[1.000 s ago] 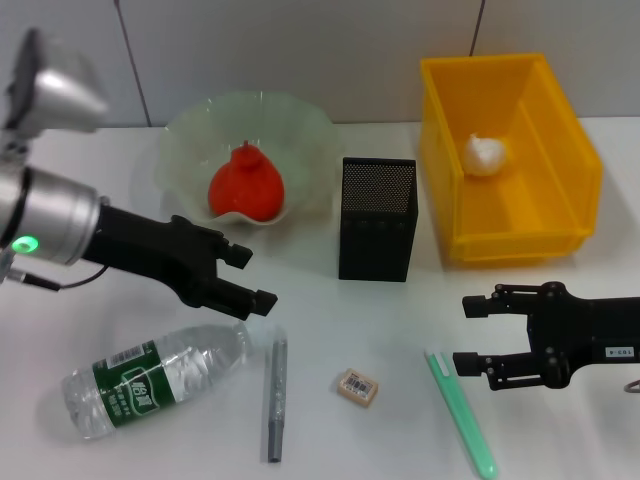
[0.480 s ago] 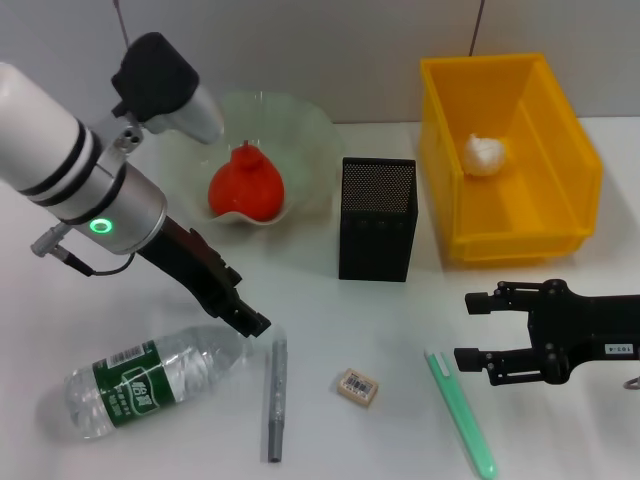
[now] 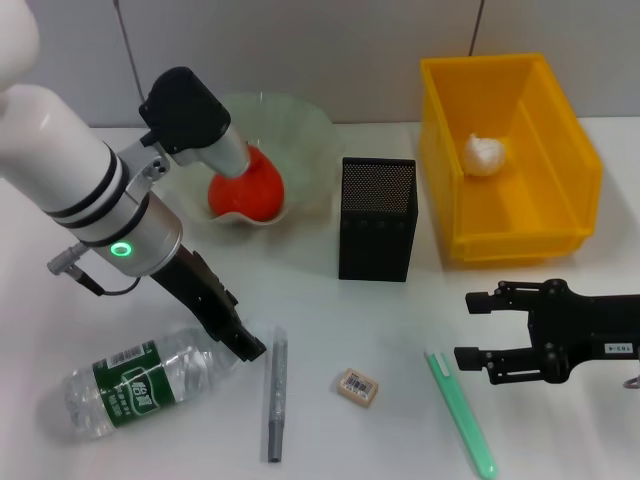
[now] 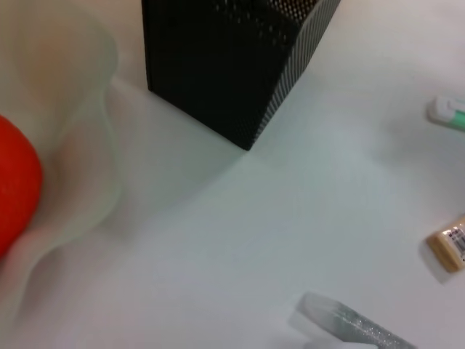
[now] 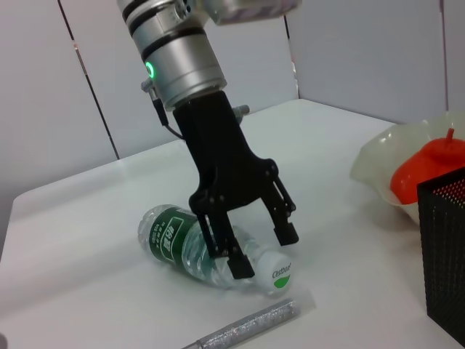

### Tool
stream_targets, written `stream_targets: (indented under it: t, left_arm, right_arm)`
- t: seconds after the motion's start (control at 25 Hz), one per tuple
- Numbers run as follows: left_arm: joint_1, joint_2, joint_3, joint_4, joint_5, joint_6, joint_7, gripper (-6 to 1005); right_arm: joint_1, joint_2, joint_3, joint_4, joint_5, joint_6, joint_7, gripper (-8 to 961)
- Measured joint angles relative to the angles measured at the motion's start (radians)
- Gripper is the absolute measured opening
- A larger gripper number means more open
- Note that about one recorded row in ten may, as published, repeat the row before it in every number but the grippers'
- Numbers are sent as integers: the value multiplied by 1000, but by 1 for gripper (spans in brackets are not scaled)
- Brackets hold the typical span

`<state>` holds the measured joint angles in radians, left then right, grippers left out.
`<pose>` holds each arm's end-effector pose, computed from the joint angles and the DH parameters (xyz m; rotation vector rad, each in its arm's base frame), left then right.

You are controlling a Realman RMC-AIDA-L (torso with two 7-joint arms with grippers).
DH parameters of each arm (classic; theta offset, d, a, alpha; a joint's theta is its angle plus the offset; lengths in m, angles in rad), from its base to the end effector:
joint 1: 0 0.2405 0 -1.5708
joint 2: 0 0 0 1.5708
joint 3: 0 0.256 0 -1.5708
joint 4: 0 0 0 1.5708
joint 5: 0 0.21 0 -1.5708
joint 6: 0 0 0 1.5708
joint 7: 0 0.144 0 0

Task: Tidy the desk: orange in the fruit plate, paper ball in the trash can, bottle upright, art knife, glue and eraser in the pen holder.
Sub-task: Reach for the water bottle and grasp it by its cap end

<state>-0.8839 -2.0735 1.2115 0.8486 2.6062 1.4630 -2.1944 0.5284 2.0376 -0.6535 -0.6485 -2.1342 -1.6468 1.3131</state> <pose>-0.1816 0.3915 -0.0320 -2.8291 -0.7000 0.5853 0.2784 0.3157 0.0091 -2.8496 0.5419 0.5723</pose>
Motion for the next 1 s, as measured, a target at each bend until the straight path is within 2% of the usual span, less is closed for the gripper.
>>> stream_targets:
  t: [0.44, 1.0]
  left_arm:
    - [-5, 0, 13, -44, -5, -41, 10, 708]
    - [-6, -3, 69, -57, -8, -69, 12, 702]
  right_arm:
    - [1, 1, -1, 0, 0, 3, 0, 795]
    - [1, 1, -1, 0, 0, 9, 1, 796]
